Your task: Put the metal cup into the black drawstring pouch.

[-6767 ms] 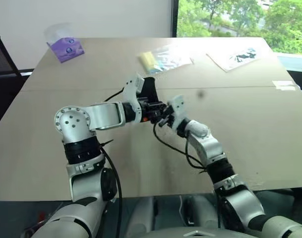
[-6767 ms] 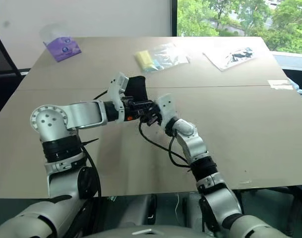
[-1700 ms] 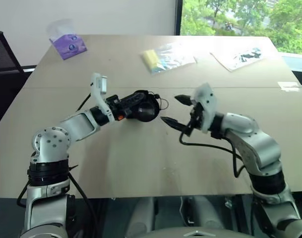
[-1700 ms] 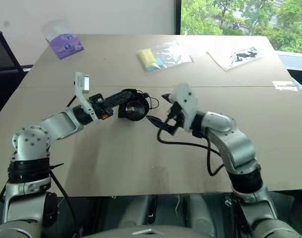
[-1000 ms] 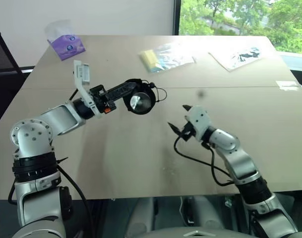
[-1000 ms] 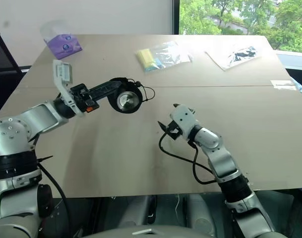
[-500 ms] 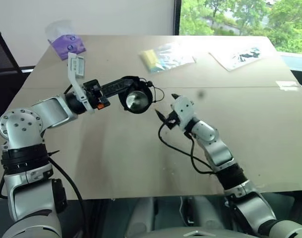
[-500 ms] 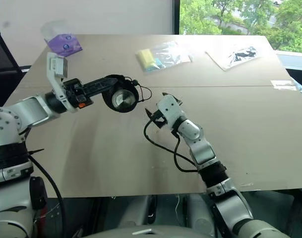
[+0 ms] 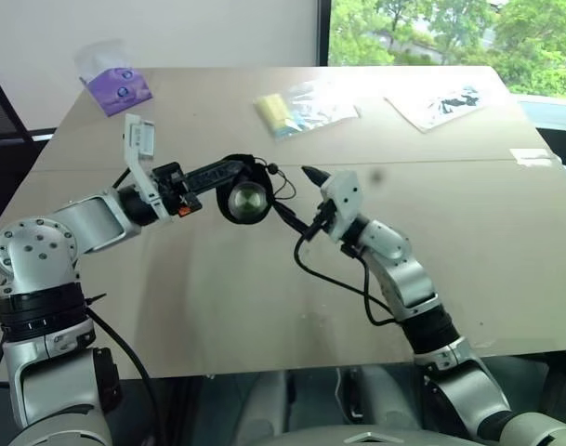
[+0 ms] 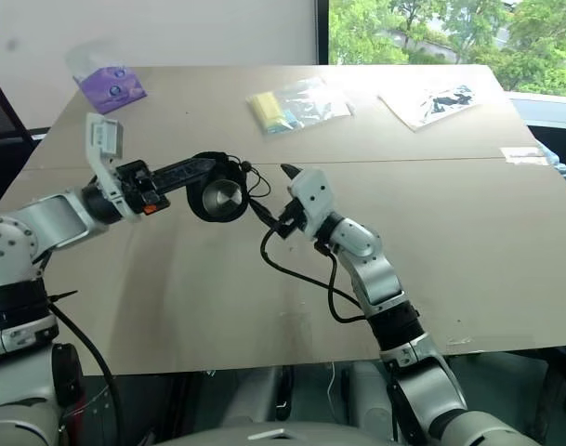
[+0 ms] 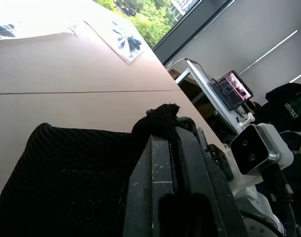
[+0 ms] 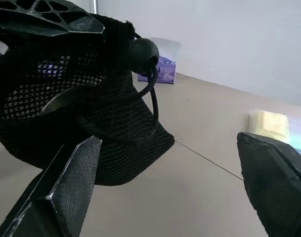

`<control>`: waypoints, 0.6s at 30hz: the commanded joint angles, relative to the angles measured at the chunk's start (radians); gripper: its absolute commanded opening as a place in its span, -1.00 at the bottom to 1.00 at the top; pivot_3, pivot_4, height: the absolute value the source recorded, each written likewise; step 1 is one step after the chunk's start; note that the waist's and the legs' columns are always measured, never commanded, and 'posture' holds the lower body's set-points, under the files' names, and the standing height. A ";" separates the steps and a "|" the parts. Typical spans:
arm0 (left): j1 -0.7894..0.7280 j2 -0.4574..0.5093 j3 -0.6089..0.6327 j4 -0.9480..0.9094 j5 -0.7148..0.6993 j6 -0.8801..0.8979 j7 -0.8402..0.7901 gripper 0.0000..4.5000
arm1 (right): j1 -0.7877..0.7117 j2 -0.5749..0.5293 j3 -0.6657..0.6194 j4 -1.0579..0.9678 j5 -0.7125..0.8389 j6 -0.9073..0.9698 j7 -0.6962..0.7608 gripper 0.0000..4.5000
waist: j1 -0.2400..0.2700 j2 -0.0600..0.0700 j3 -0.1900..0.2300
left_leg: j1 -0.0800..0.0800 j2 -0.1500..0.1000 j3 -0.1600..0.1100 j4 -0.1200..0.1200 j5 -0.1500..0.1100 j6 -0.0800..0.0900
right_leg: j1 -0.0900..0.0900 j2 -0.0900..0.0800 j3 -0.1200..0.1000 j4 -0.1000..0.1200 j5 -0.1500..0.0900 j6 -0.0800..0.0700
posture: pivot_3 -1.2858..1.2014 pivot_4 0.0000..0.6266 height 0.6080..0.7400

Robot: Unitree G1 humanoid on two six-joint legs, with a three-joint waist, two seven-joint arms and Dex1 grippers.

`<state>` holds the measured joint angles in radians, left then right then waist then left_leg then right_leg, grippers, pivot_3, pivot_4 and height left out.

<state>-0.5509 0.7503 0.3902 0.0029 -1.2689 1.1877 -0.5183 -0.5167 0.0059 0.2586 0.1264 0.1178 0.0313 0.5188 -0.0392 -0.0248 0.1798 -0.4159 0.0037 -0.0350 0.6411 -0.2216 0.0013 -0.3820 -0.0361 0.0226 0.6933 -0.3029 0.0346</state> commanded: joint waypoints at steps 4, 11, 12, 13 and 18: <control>0.016 -0.002 0.053 -0.065 -0.037 -0.007 0.015 -1.00 | -0.036 0.022 -0.006 -0.008 0.019 -0.013 0.014 0.72 | 0.000 0.000 0.000 | 0.000 0.000 0.000 0.000 0.000 0.000 | 0.000 0.000 0.000 0.000 0.000 0.000 | 0.03 -0.52 1.00; 0.044 0.003 0.079 -0.074 -0.052 -0.008 0.026 -1.00 | -0.043 0.027 -0.010 0.007 0.026 -0.006 0.032 -0.56 | -0.001 0.000 0.000 | 0.000 0.000 0.000 0.000 0.000 0.000 | 0.000 0.000 0.001 0.000 0.000 0.000 | 0.03 -0.52 1.00; 0.049 0.003 0.081 -0.074 -0.053 -0.010 0.026 -1.00 | -0.043 0.024 -0.014 0.009 0.022 -0.005 0.027 -0.80 | -0.001 0.000 0.000 | 0.000 0.000 0.000 0.000 0.000 0.000 | 0.000 0.000 0.001 0.000 0.000 0.000 | 0.03 -0.52 1.00; 0.052 0.002 0.082 -0.074 -0.053 -0.012 0.027 -1.00 | -0.042 0.018 -0.019 0.012 0.017 -0.003 0.021 -0.97 | -0.001 0.000 0.000 | 0.000 0.000 0.000 0.000 0.000 0.000 | 0.000 0.000 0.001 0.000 0.000 0.000 | 0.03 -0.52 1.00; 0.057 -0.010 0.085 -0.073 -0.052 -0.024 0.042 -1.00 | -0.003 -0.035 -0.050 -0.012 0.020 0.033 0.014 -0.97 | 0.002 0.000 0.000 | 0.000 0.000 0.000 0.000 0.000 0.000 | 0.000 0.000 0.001 0.000 0.000 0.000 | 0.03 -0.52 1.00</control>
<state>-0.4915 0.7390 0.4372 -0.0351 -1.2993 1.1835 -0.4754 -0.5337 -0.0171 0.2289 0.1578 0.1232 0.0456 0.5275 -0.0374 -0.0248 0.1798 -0.4160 0.0035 -0.0350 0.6411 -0.2216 0.0013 -0.3821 -0.0366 0.0233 0.6936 -0.3028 0.0346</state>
